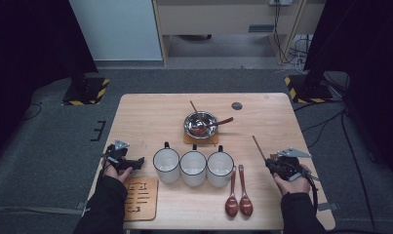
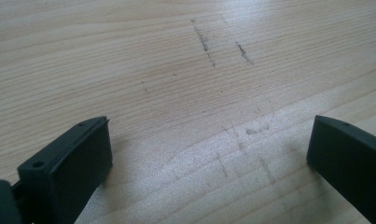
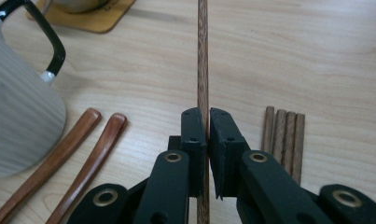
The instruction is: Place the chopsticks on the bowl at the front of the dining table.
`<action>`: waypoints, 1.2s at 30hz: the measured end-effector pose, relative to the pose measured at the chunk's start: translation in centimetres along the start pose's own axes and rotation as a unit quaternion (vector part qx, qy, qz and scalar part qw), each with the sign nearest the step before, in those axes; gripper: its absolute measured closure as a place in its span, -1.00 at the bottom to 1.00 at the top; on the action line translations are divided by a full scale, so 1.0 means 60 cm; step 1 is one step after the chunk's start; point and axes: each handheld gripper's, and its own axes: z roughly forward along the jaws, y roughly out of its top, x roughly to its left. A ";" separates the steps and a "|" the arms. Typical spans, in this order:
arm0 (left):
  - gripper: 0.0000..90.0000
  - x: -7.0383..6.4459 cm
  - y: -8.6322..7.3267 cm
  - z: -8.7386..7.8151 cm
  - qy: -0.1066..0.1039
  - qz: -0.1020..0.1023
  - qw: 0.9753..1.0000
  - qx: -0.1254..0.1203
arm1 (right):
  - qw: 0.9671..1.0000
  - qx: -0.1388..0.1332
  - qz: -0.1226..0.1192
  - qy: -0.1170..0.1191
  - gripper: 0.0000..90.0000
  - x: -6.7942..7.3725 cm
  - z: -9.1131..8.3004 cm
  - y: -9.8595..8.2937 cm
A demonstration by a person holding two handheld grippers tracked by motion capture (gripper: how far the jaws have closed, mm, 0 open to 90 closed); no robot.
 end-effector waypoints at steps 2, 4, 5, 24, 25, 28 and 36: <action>-1.00 0.000 0.000 0.000 0.000 0.000 1.000 0.000 | 1.000 -0.004 0.000 0.001 0.89 -0.002 -0.002 0.005; -1.00 0.000 0.000 0.000 0.000 0.000 1.000 0.000 | 1.000 -0.015 0.005 0.001 0.89 -0.005 -0.008 0.012; -1.00 0.000 0.000 0.000 0.000 0.000 1.000 0.000 | 1.000 -0.015 0.005 0.001 0.89 -0.005 -0.008 0.012; -1.00 0.000 0.000 0.000 0.000 0.000 1.000 0.000 | 0.996 -0.084 0.013 0.002 0.89 -0.013 -0.048 0.077; -1.00 0.000 0.000 0.000 0.000 0.000 1.000 0.000 | 0.996 -0.084 0.013 0.002 0.89 -0.013 -0.048 0.077; -1.00 0.000 0.000 0.000 0.000 0.000 1.000 0.000 | 0.996 -0.092 0.014 0.002 0.88 -0.011 -0.053 0.087; -1.00 0.000 0.000 0.000 0.000 0.000 1.000 0.000 | 0.993 -0.116 0.011 0.001 0.88 -0.009 -0.068 0.122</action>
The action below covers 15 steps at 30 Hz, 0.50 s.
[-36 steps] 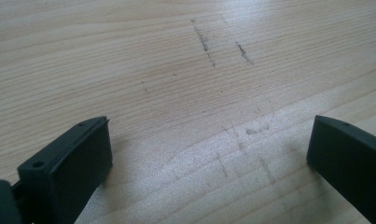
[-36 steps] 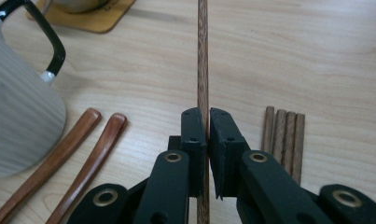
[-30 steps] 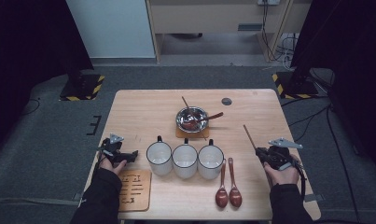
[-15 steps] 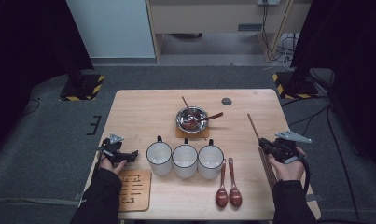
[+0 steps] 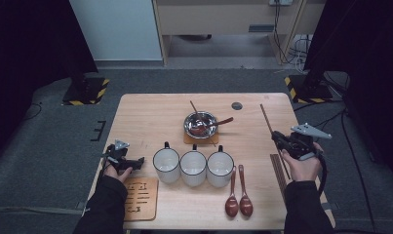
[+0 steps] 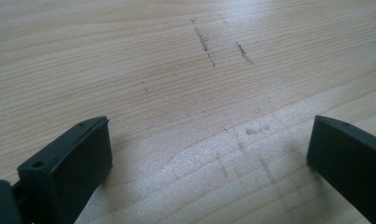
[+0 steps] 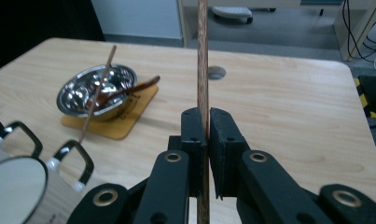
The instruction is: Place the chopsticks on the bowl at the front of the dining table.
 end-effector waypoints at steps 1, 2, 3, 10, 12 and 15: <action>-1.00 0.000 0.000 0.000 0.000 0.000 1.000 0.000 | 1.000 -0.003 0.001 0.001 0.89 0.001 -0.001 0.005; -1.00 0.000 0.000 0.000 0.000 0.000 1.000 0.000 | 1.000 -0.009 0.000 0.000 0.89 0.002 -0.002 0.013; -1.00 0.000 0.000 0.000 0.000 0.000 1.000 0.000 | 1.000 -0.009 0.000 0.000 0.89 0.002 -0.002 0.013; -1.00 0.000 0.000 0.000 0.000 0.000 1.000 0.000 | 1.000 -0.024 0.000 0.002 0.89 0.007 0.000 0.040; -1.00 0.000 0.000 0.000 0.000 0.000 1.000 0.000 | 1.000 -0.028 0.000 0.004 0.89 0.011 0.002 0.048; -1.00 0.000 0.000 0.000 0.000 0.000 1.000 0.000 | 1.000 -0.029 0.001 0.005 0.88 0.013 0.005 0.053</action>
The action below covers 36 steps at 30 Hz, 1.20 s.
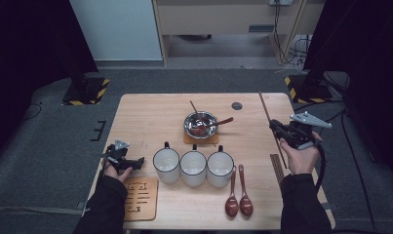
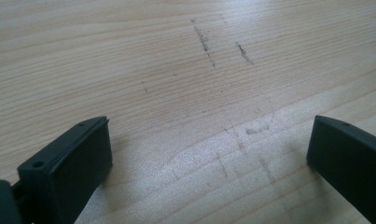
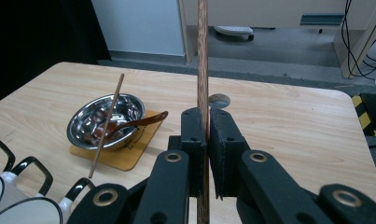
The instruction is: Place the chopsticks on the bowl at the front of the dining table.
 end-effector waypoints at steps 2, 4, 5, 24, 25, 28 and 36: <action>-1.00 0.000 0.000 0.000 0.000 0.000 1.000 0.000 | 1.000 -0.002 -0.002 0.001 0.89 0.003 0.004 0.006; -1.00 0.000 0.000 0.000 0.000 0.000 1.000 0.000 | 1.000 -0.003 0.000 0.003 0.89 0.004 0.006 0.009; -1.00 0.000 0.000 0.000 0.000 0.000 1.000 0.000 | 1.000 -0.004 -0.002 0.002 0.89 0.006 0.009 0.014; -1.00 0.000 0.000 0.000 0.000 0.000 1.000 0.000 | 1.000 -0.016 -0.011 0.015 0.89 0.037 0.049 0.051; -1.00 0.000 0.000 0.000 0.000 0.000 1.000 0.000 | 1.000 -0.017 -0.013 0.018 0.89 0.039 0.054 0.055; -1.00 0.000 0.000 0.000 0.000 0.000 1.000 0.000 | 1.000 -0.016 -0.013 0.019 0.89 0.043 0.060 0.058; -1.00 0.000 0.000 0.000 0.000 0.000 1.000 0.000 | 0.999 -0.022 -0.018 0.027 0.89 0.058 0.087 0.072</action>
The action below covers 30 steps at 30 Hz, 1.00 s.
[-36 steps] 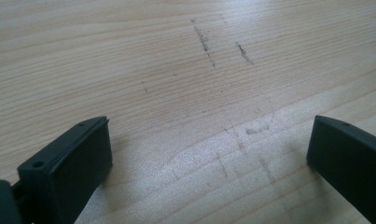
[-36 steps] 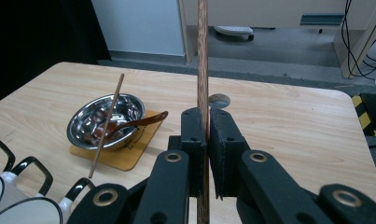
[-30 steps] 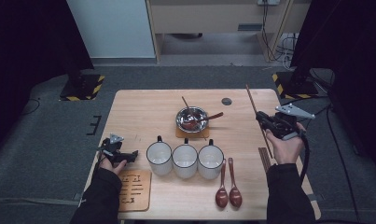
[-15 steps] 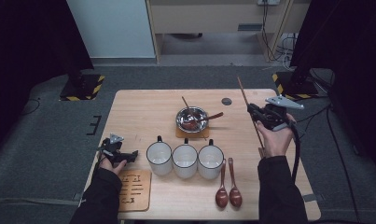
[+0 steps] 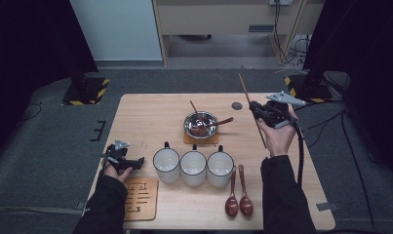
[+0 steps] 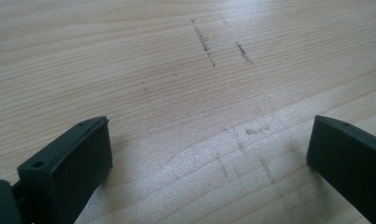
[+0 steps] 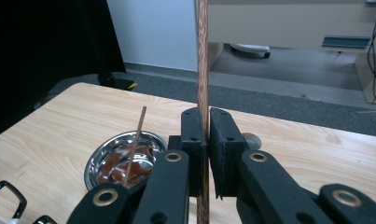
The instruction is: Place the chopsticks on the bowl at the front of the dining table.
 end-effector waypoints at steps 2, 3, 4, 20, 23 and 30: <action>-1.00 0.000 0.000 0.000 0.000 0.000 1.000 0.000 | 1.000 0.001 0.000 0.001 0.89 0.002 0.004 0.001; -1.00 0.000 0.000 0.000 0.000 0.000 1.000 0.000 | 1.000 0.001 -0.001 0.001 0.89 0.003 0.007 0.003; -1.00 0.000 0.000 0.000 0.000 0.000 1.000 0.000 | 1.000 0.000 -0.001 0.003 0.89 0.007 0.014 0.005; -1.00 0.000 0.000 0.000 0.000 0.000 1.000 0.000 | 1.000 0.008 -0.008 0.020 0.89 0.036 0.067 0.022; -1.00 0.000 0.000 0.000 0.000 0.000 1.000 0.000 | 1.000 0.010 -0.009 0.022 0.89 0.041 0.077 0.025; -1.00 0.000 0.000 0.000 0.000 0.000 1.000 0.000 | 0.999 0.012 -0.013 0.026 0.89 0.051 0.103 0.030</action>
